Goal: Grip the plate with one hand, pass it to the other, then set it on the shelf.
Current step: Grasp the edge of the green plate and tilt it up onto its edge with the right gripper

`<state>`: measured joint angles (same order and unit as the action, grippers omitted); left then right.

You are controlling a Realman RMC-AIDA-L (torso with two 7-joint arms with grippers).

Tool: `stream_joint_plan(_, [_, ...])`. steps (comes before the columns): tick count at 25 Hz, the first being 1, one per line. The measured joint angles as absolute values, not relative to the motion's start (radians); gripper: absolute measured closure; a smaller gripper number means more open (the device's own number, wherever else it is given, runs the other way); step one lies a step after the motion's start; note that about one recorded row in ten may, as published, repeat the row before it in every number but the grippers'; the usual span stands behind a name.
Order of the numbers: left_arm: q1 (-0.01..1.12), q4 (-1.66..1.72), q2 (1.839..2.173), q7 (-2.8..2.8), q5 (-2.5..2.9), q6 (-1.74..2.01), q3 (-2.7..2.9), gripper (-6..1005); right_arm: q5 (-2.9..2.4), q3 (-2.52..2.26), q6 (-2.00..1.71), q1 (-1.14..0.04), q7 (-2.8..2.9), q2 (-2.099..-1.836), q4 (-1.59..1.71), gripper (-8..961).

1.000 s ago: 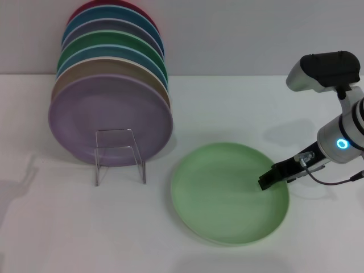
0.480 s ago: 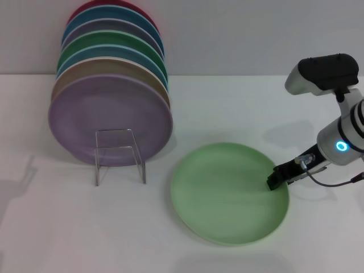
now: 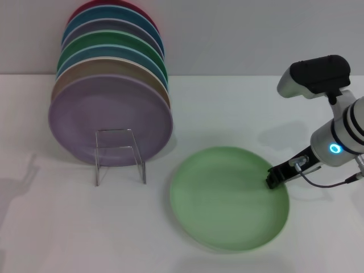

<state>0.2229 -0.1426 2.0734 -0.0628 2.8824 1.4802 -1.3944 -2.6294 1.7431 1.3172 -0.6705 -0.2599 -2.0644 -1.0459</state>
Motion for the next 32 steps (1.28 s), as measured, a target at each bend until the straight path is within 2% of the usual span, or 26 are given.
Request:
stream_joint_plan(2, [0.224, -0.143, 2.074, -0.063, 2.882, 1.480, -1.394, 139, -2.628, 1.737, 1.315, -0.670, -0.262, -2.065, -1.050, 826])
stream_joint_plan(11, [0.226, -0.143, 2.075, -0.063, 2.882, 1.487, -1.396, 140, -2.570, 1.734, 1.334, -0.618, -0.299, -2.075, -1.179, 845])
stream_joint_plan(21, [0.225, -0.143, 2.076, -0.063, 2.882, 1.493, -1.392, 139, -2.505, 1.753, 1.348, -0.592, -0.326, -2.075, -1.199, 955])
stream_joint_plan(28, [0.223, -0.145, 2.078, -0.065, 2.886, 1.503, -1.391, 139, -2.473, 1.797, 1.397, -0.560, -0.313, -2.076, -1.353, 933])
stream_joint_plan(32, [0.220, -0.146, 2.079, -0.070, 2.887, 1.503, -1.390, 139, -2.487, 1.794, 1.414, -0.578, -0.311, -2.073, -1.305, 920])
